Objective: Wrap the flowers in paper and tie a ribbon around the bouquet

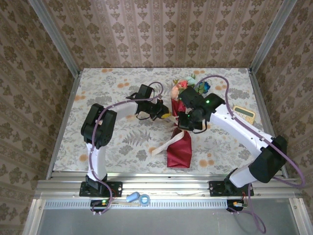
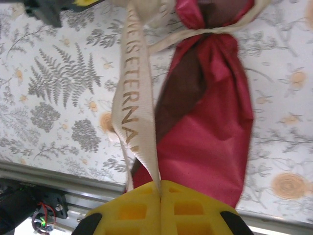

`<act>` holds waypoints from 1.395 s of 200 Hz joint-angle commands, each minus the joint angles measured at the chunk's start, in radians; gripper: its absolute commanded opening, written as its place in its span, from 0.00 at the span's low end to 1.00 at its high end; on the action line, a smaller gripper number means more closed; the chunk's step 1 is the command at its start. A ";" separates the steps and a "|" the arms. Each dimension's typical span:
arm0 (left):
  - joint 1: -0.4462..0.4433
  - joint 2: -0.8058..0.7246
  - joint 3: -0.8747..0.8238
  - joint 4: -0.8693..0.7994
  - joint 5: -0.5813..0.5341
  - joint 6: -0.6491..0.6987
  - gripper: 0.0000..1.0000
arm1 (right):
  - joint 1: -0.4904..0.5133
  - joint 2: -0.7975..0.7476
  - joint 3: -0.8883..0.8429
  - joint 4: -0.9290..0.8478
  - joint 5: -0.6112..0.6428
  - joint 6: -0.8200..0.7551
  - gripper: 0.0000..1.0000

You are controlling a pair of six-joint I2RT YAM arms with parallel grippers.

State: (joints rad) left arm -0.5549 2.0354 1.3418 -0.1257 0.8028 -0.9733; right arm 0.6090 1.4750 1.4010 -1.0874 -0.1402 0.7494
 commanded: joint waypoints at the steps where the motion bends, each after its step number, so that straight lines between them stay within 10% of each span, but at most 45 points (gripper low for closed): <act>1: -0.005 -0.055 -0.012 0.008 -0.030 -0.016 0.00 | -0.054 -0.011 -0.029 -0.098 -0.008 -0.096 0.00; 214: -0.017 -0.086 -0.038 0.009 -0.132 -0.072 0.00 | -0.091 0.086 0.098 -0.258 0.605 -0.379 0.00; 279: -0.019 -0.090 -0.038 0.011 -0.137 -0.080 0.00 | 0.067 0.167 0.180 -0.384 1.080 -0.329 0.00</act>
State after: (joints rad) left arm -0.5690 1.9751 1.3025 -0.1184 0.6754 -1.0405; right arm 0.6300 1.6218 1.5097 -1.3891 0.6651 0.3981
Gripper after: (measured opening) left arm 0.063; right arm 0.053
